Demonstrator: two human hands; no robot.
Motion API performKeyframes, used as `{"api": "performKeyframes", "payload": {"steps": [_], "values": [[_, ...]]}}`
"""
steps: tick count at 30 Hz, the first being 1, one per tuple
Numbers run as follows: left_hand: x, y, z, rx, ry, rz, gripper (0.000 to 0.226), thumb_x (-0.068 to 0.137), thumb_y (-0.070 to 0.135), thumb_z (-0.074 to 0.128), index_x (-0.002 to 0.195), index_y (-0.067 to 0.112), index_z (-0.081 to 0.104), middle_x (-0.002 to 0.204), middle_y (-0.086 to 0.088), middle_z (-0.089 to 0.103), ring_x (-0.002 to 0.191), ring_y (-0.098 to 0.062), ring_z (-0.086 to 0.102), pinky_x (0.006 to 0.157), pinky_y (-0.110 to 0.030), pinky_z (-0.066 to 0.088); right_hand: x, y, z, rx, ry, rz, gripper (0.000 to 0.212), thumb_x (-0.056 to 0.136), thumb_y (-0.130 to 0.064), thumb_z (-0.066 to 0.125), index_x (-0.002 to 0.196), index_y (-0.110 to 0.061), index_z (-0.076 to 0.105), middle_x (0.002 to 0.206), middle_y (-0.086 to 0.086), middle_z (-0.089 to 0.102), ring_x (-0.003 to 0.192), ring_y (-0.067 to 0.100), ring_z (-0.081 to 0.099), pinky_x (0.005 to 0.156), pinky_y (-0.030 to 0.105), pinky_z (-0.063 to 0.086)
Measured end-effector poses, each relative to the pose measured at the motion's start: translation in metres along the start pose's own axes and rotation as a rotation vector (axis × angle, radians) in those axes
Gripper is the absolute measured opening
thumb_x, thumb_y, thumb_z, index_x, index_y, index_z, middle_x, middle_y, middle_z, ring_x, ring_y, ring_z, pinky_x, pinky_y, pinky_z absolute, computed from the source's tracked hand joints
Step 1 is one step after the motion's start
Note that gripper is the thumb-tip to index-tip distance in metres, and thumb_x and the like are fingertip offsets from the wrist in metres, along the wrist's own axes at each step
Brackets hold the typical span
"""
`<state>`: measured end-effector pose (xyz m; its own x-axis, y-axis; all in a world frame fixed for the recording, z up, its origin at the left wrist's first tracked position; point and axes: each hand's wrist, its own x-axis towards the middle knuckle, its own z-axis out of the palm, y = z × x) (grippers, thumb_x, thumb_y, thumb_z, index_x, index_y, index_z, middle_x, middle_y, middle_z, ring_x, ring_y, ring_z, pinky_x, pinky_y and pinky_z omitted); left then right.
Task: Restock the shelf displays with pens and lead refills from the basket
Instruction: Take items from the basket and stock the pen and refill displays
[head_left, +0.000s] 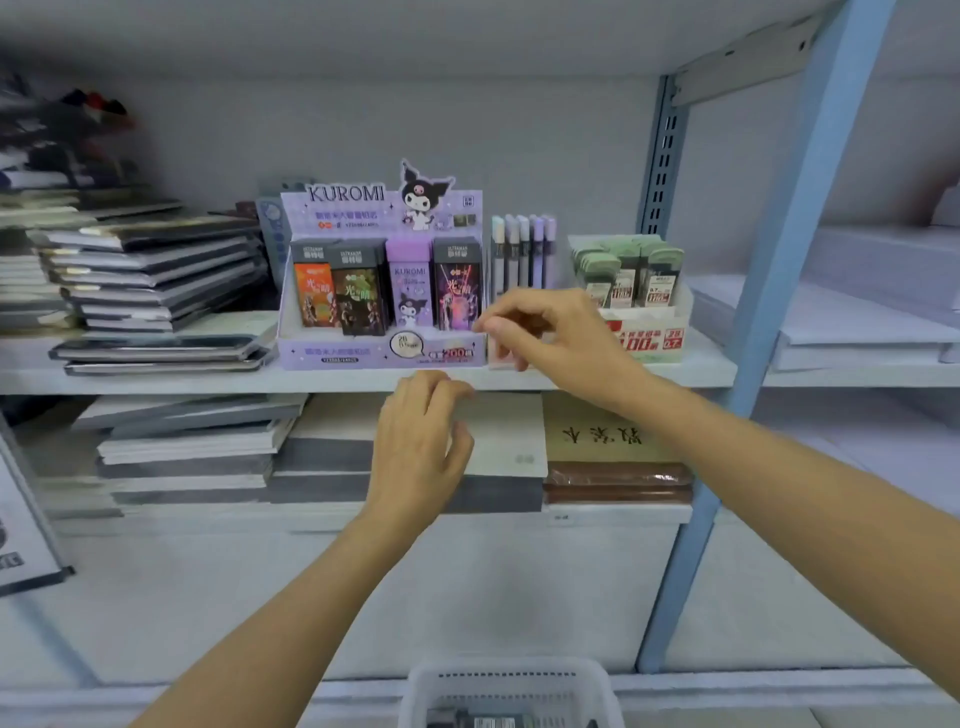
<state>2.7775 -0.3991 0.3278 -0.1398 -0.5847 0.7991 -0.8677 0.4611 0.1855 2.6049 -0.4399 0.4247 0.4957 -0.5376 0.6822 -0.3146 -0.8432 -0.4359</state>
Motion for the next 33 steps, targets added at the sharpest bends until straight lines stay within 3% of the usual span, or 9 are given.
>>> {"api": "performKeyframes", "payload": {"steps": [3, 7, 10, 13, 17, 21, 25, 27, 33], "values": [[-0.075, -0.012, 0.036, -0.051, -0.19, -0.102, 0.029, 0.078, -0.005, 0.061, 0.104, 0.008, 0.063, 0.101, -0.008, 0.058, 0.086, -0.026, 0.053, 0.07, -0.037, 0.045, -0.055, 0.02, 0.054, 0.104, -0.248, 0.121, 0.016, 0.096, -0.02, 0.059, 0.09, -0.01, 0.071, 0.073, 0.001, 0.068, 0.059, 0.012, 0.063, 0.056, 0.029, 0.054], [-0.181, -0.031, 0.076, -0.16, -0.484, -0.288, 0.032, 0.085, -0.007, 0.052, 0.112, 0.007, 0.061, 0.108, -0.009, 0.057, 0.092, -0.027, 0.054, 0.072, -0.038, 0.047, -0.14, 0.072, 0.137, 0.193, -0.511, 0.424, 0.02, 0.096, -0.025, 0.059, 0.089, -0.012, 0.071, 0.075, 0.001, 0.069, 0.06, 0.01, 0.063, 0.062, 0.021, 0.053], [-0.247, -0.042, 0.096, -0.149, -0.671, -0.393, 0.036, 0.086, -0.006, 0.048, 0.116, 0.011, 0.06, 0.121, -0.006, 0.055, 0.107, -0.025, 0.054, 0.086, -0.034, 0.044, -0.209, 0.113, 0.186, 0.13, -0.735, 0.596, 0.019, 0.096, -0.024, 0.059, 0.099, -0.009, 0.07, 0.09, 0.003, 0.071, 0.074, 0.008, 0.062, 0.071, 0.016, 0.047], [-0.3, -0.049, 0.107, -0.114, -0.851, -0.479, 0.039, 0.093, 0.002, 0.049, 0.131, 0.008, 0.054, 0.144, -0.009, 0.046, 0.13, -0.027, 0.045, 0.107, -0.032, 0.034, -0.284, 0.145, 0.221, 0.017, -0.952, 0.739, 0.022, 0.096, -0.025, 0.058, 0.112, -0.012, 0.066, 0.112, 0.005, 0.068, 0.094, 0.01, 0.059, 0.083, 0.021, 0.045], [-0.348, -0.05, 0.11, -0.033, -1.112, -0.406, 0.051, 0.097, 0.009, 0.05, 0.146, 0.004, 0.036, 0.158, -0.013, 0.02, 0.146, -0.032, 0.02, 0.118, -0.036, 0.017, -0.364, 0.16, 0.246, -0.022, -1.156, 0.941, 0.045, 0.091, -0.034, 0.063, 0.128, -0.012, 0.052, 0.131, 0.008, 0.057, 0.114, 0.021, 0.057, 0.094, 0.03, 0.046], [-0.362, -0.051, 0.114, 0.037, -1.062, -0.32, 0.056, 0.07, 0.0, 0.081, 0.122, -0.006, 0.061, 0.134, -0.023, 0.055, 0.124, -0.042, 0.052, 0.098, -0.054, 0.045, -0.404, 0.165, 0.257, -0.261, -1.253, 0.79, 0.062, 0.082, -0.049, 0.068, 0.13, -0.017, 0.045, 0.134, 0.005, 0.048, 0.119, 0.024, 0.047, 0.093, 0.034, 0.038], [-0.365, -0.048, 0.12, 0.042, -1.031, -0.377, 0.052, 0.083, 0.001, 0.069, 0.132, -0.003, 0.054, 0.143, -0.019, 0.046, 0.135, -0.038, 0.041, 0.11, -0.049, 0.036, -0.413, 0.174, 0.265, -0.307, -1.329, 0.75, 0.047, 0.083, -0.047, 0.067, 0.114, -0.014, 0.053, 0.118, 0.003, 0.055, 0.105, 0.022, 0.052, 0.091, 0.036, 0.039], [-0.367, -0.045, 0.121, 0.063, -1.029, -0.364, 0.051, 0.083, 0.002, 0.069, 0.131, -0.002, 0.055, 0.143, -0.019, 0.048, 0.135, -0.037, 0.041, 0.109, -0.05, 0.038, -0.415, 0.177, 0.267, -0.247, -1.379, 0.756, 0.041, 0.086, -0.043, 0.067, 0.107, -0.01, 0.058, 0.11, 0.007, 0.06, 0.095, 0.022, 0.057, 0.082, 0.032, 0.046], [-0.368, -0.046, 0.122, 0.077, -1.007, -0.332, 0.046, 0.081, 0.003, 0.071, 0.125, -0.002, 0.06, 0.139, -0.019, 0.052, 0.133, -0.037, 0.044, 0.107, -0.05, 0.041, -0.418, 0.174, 0.262, -0.115, -1.409, 0.758, 0.026, 0.092, -0.037, 0.059, 0.097, -0.012, 0.053, 0.1, 0.009, 0.058, 0.079, 0.019, 0.052, 0.067, 0.029, 0.039]]}}
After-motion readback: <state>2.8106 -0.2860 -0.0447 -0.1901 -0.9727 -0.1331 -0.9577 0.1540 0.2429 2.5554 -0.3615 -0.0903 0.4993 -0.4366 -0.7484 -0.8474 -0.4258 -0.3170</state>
